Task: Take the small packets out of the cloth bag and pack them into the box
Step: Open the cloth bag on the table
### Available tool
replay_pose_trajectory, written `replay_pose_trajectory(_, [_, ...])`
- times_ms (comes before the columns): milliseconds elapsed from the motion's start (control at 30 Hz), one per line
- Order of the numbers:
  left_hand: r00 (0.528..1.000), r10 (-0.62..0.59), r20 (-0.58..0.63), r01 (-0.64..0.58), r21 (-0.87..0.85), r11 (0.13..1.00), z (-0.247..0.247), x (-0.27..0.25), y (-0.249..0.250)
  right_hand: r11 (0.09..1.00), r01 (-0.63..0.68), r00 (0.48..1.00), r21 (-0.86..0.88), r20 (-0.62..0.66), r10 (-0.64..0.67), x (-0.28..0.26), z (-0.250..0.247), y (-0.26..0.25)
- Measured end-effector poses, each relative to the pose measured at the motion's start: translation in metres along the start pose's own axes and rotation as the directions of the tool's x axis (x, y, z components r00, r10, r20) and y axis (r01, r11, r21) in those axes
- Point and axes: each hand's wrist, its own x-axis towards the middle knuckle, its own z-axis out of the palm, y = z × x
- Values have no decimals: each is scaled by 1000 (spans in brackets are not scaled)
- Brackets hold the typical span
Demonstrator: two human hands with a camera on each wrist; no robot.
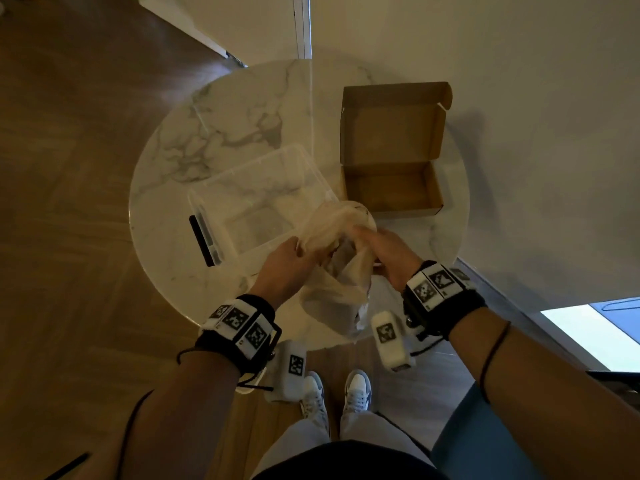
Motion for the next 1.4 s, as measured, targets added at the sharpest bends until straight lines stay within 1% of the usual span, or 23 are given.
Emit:
replay_pose_trajectory(67, [997,-59,47,52,132,990,-9,-7,-2,968,-24,1000,-249,12,28,-11,-14,6])
replay_pose_trajectory(100, [983,-137,123,117,153,981,-11,-10,-2,941,-69,995,-331,47,90,-18,-21,9])
replay_pose_trajectory(167, [905,-282,320,259,112,959,-7,-18,-1,919,-177,950,-354,183,253,-27,-26,18])
replay_pose_trajectory(200, [875,-301,379,299,66,952,-2,-22,0,931,-214,931,-296,228,287,-28,-23,25])
replay_pose_trajectory(233, [870,-290,398,315,1,949,3,-24,0,952,-227,931,-207,239,274,-26,-18,32])
replay_pose_trajectory(333, [919,-219,328,320,-295,900,17,-25,-8,986,-151,983,64,118,143,-12,-2,55])
replay_pose_trajectory(367, [934,-213,286,321,-415,851,18,-25,-11,983,-125,990,137,75,116,-9,2,60])
replay_pose_trajectory(433, [950,-217,224,311,-633,709,19,-25,-17,956,-89,996,279,18,87,-7,7,66])
replay_pose_trajectory(500, [960,-201,195,278,-742,610,21,-29,-20,897,-73,997,436,5,78,-10,10,66])
replay_pose_trajectory(567, [964,-182,196,265,-787,557,25,-34,-21,844,-98,995,527,38,92,-16,11,64])
replay_pose_trajectory(667, [958,-162,238,288,-817,499,28,-36,-23,792,-161,978,589,203,48,-31,7,55])
replay_pose_trajectory(733, [944,-133,302,327,-803,499,28,-37,-22,808,-181,956,561,294,11,-33,7,47])
replay_pose_trajectory(767, [939,-124,320,336,-781,527,28,-37,-20,854,-160,963,495,270,24,-31,9,46])
replay_pose_trajectory(800, [940,-129,317,332,-752,569,30,-36,-18,915,-132,976,381,214,51,-28,12,46])
replay_pose_trajectory(833, [946,-151,289,319,-725,611,32,-34,-17,960,-116,990,255,112,90,-23,14,48])
replay_pose_trajectory(900, [960,-204,191,278,-700,657,34,-29,-18,985,-105,991,140,-62,114,-18,15,52])
replay_pose_trajectory(967, [959,-249,138,267,-736,621,34,-23,-22,957,-102,983,272,-123,140,-11,9,57])
replay_pose_trajectory(1100, [956,-266,126,233,-877,420,34,-18,-34,910,-101,987,401,-75,143,3,4,69])
replay_pose_trajectory(1167, [944,-306,122,243,-885,398,39,-23,-36,879,-113,986,464,-59,158,3,7,72])
replay_pose_trajectory(1233, [936,-324,141,273,-869,412,45,-29,-40,840,-88,991,536,-39,128,0,10,74])
replay_pose_trajectory(1300, [957,-244,159,261,-839,477,49,-35,-43,818,-68,998,571,31,62,-5,13,75])
replay_pose_trajectory(1367, [972,-175,155,228,-794,564,51,-39,-45,887,-56,997,458,67,28,-10,15,75])
replay_pose_trajectory(1400, [978,-180,109,196,-781,592,53,-39,-45,930,-36,999,367,35,25,-12,17,75])
